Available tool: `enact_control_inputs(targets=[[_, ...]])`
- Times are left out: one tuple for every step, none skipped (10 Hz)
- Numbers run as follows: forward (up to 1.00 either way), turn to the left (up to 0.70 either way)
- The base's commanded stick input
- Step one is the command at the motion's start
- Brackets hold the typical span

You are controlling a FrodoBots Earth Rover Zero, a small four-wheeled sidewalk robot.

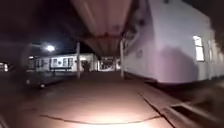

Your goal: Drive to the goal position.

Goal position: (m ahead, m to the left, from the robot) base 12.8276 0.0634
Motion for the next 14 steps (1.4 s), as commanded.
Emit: enact_control_inputs(targets=[[1.00, 0.06], [1.00, 0.06], [1.00, 0.06], [1.00, 0.06], [1.00, 0.07], [1.00, 0.07], [1.00, 0.02], [1.00, 0.00], [1.00, 0.00], [1.00, 0.00], [1.00, 0.00], [1.00, 0.00], [1.00, 0.00], [1.00, 0.00]])
